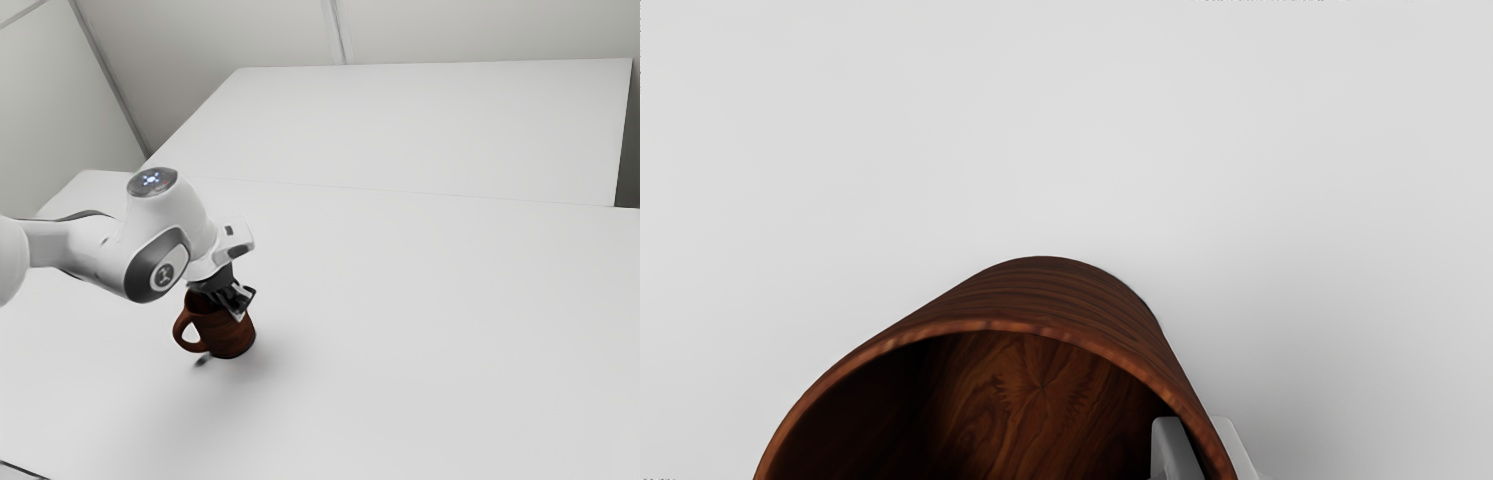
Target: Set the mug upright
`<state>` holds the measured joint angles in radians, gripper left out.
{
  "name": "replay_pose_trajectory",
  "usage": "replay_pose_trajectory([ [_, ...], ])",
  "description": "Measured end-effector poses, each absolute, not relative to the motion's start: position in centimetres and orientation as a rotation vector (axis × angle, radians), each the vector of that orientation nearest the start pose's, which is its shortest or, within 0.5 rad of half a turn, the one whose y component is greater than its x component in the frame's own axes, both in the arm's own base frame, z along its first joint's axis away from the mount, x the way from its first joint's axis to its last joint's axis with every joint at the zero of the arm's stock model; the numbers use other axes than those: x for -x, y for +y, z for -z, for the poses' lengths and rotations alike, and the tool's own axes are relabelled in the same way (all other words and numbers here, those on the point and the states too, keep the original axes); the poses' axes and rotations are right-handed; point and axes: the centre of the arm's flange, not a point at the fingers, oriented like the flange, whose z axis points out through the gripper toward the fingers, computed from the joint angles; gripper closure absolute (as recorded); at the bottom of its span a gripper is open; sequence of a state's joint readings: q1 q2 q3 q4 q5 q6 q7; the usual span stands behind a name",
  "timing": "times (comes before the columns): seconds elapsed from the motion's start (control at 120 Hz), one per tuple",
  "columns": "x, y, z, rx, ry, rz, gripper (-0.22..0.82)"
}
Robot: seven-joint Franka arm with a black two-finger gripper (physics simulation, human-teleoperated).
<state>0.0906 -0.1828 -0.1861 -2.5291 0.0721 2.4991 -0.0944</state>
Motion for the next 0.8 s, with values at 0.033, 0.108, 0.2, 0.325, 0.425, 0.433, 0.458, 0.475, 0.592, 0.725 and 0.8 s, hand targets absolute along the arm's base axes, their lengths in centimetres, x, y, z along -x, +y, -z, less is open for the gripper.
replay_pose_trajectory([
  [0.033,-45.7,-4.4,-35.5,3.066,0.076,0.239,0.75],
  [0.108,-45.9,-4.5,-35.7,3.07,0.062,0.243,0.6],
  [0.2,-45.9,-4.7,-36.1,3.071,0.053,0.254,0.41],
  [0.325,-46.1,-5.0,-37.1,3.07,0.045,0.279,0.23],
  [0.425,-46.6,-4.9,-38.6,3.068,0.029,0.275,0.14],
  [0.433,-46.7,-4.9,-38.7,3.068,0.027,0.272,0.14],
  [0.458,-46.7,-4.9,-39.0,3.067,0.023,0.264,0.12],
  [0.475,-46.7,-4.8,-39.2,3.066,0.02,0.258,0.11],
  [0.592,-47.8,-5.0,-42.0,3.063,0.008,0.226,0.07],
  [0.725,-49.9,-5.4,-46.3,3.068,-0.01,0.167,0.04],
  [0.8,-51.0,-5.5,-48.1,3.074,-0.02,0.122,0.02],
])
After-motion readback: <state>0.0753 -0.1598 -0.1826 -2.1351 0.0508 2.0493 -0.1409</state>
